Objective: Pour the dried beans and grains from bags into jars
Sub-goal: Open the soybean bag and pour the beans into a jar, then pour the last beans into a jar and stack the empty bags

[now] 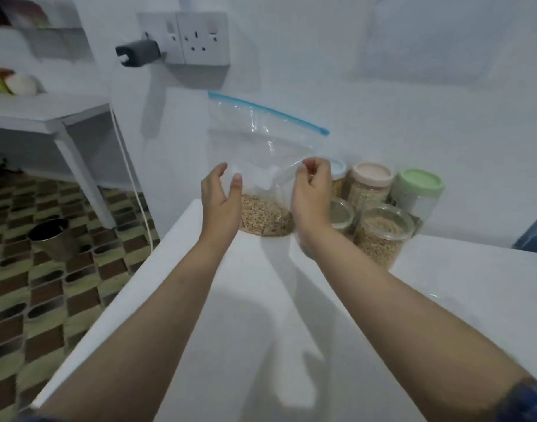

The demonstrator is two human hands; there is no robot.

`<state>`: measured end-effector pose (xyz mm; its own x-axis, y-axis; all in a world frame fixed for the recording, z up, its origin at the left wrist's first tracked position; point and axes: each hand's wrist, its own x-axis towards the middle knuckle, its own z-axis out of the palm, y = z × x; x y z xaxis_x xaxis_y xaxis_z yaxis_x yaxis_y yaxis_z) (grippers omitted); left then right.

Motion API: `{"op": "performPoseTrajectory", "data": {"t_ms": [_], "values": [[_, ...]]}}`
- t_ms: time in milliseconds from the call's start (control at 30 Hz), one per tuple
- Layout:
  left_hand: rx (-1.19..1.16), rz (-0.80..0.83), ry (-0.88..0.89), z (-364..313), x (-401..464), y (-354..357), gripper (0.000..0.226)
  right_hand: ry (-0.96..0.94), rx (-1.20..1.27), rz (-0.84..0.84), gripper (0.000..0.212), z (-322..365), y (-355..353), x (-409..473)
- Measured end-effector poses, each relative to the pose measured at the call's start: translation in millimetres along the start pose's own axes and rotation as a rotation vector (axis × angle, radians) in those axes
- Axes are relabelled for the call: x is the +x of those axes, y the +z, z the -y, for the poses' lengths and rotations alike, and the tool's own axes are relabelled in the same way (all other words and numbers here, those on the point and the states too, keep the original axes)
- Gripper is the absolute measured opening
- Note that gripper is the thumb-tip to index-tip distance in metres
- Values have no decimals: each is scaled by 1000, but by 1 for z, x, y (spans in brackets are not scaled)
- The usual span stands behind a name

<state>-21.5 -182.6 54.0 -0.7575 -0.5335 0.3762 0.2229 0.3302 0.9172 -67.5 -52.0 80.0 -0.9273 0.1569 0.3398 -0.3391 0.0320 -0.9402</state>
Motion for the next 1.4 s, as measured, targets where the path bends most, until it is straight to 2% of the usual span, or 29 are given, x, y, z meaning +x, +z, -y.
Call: {"op": "performPoseTrajectory", "data": {"t_ms": [200, 333, 433, 500, 567, 600, 667, 767, 900, 1133, 1400], "values": [[31, 34, -154, 45, 97, -12, 61, 377, 5, -77, 51, -25, 65, 46], [-37, 130, -210, 55, 144, -6, 67, 439, 46, -161, 69, -29, 82, 74], [-127, 185, -209, 55, 161, 4, 61, 471, 48, -211, 76, -30, 88, 87], [-178, 168, -182, 58, 167, 7, 42, 473, 97, -256, 70, -31, 93, 92], [-204, 119, -132, 64, 170, 7, 12, 445, 123, -281, 53, -30, 96, 92], [-220, 91, -104, 64, 169, 6, 9, 419, 123, -289, 38, -29, 98, 91], [-272, 37, -76, 63, 165, 0, 21, 354, 93, -297, 12, -27, 100, 85], [-318, -27, -69, 58, 154, -11, 23, 207, 47, -307, 23, -21, 96, 65], [-356, -91, -56, 46, 128, -30, 18, 56, 52, -276, 25, -9, 73, 33], [-361, -136, -9, 11, 57, -65, 19, -54, 66, -205, 20, 22, 22, -32], [-385, -149, -74, -26, -40, -82, 18, -51, 169, -152, 15, 50, -50, -96]]}}
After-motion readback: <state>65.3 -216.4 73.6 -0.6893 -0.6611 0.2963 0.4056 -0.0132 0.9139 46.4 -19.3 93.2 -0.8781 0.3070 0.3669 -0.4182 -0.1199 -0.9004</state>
